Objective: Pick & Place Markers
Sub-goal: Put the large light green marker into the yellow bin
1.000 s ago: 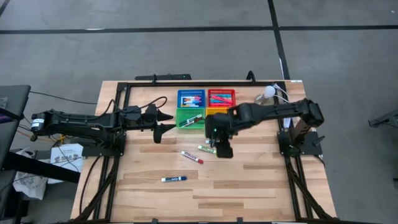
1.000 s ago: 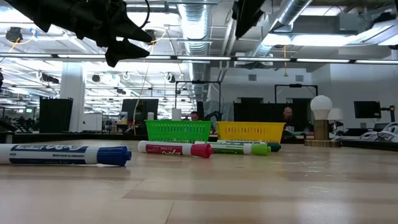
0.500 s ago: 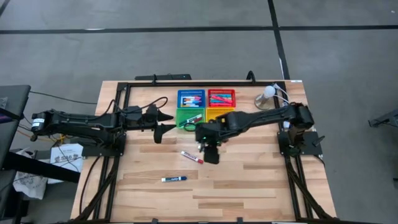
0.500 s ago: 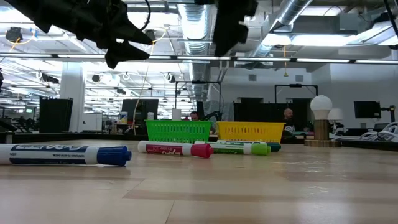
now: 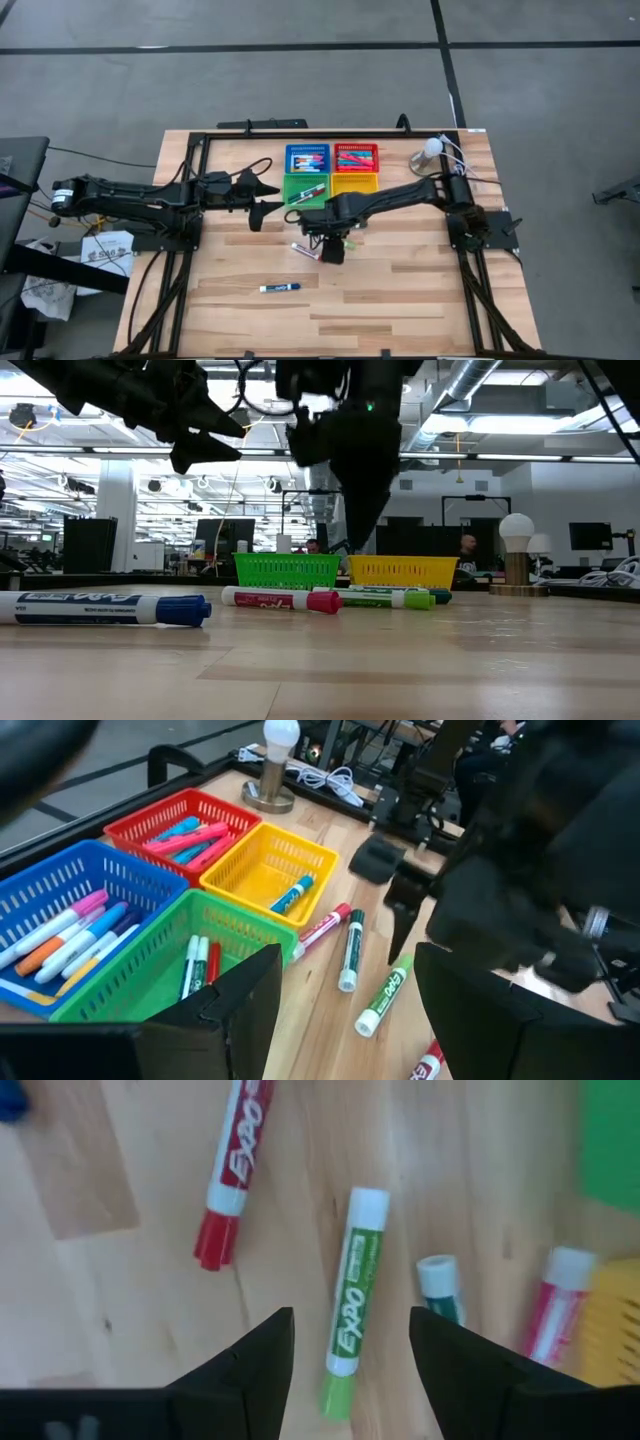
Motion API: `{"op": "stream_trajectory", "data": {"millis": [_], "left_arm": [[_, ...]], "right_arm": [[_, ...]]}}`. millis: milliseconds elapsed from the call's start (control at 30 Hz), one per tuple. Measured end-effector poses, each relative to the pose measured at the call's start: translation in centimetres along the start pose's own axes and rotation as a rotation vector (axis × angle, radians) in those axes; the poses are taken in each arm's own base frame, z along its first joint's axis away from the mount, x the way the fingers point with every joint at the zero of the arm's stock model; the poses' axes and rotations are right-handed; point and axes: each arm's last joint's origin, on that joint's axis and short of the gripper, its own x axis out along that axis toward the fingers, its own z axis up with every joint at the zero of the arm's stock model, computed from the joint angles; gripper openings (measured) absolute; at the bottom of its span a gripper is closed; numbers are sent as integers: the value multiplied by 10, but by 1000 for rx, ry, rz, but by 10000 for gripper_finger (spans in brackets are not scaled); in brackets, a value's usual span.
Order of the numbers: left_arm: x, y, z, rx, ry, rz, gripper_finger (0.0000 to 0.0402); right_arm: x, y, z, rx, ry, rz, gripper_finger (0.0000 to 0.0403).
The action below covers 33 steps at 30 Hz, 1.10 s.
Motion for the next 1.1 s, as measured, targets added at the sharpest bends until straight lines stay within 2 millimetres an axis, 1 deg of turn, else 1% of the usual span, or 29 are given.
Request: {"op": "stream_trajectory", "data": {"millis": [100, 167, 233, 367, 467, 733, 867, 1100], "left_arm": [[0, 0, 0, 0, 0, 0, 227], [0, 0, 0, 1, 0, 0, 227], [0, 0, 0, 1, 0, 0, 227], [0, 0, 0, 3, -4, -1, 227], [0, 0, 0, 3, -4, -1, 227], [0, 0, 0, -1, -4, -1, 227], [0, 0, 0, 0, -5, -1, 227], [0, 0, 0, 1, -5, -1, 227]], "right_arm": [[14, 1, -5, -8, 26, -10, 187], [22, 0, -7, -7, 3, -5, 187], [26, -1, -13, -7, 16, -7, 189], [33, -2, -16, -10, 12, -6, 189], [39, -3, -14, -22, -40, 3, 186], [58, -15, -23, 4, -28, 6, 180], [61, -20, -25, 15, -35, 8, 180], [62, -19, -24, 14, -48, 10, 173]]}}
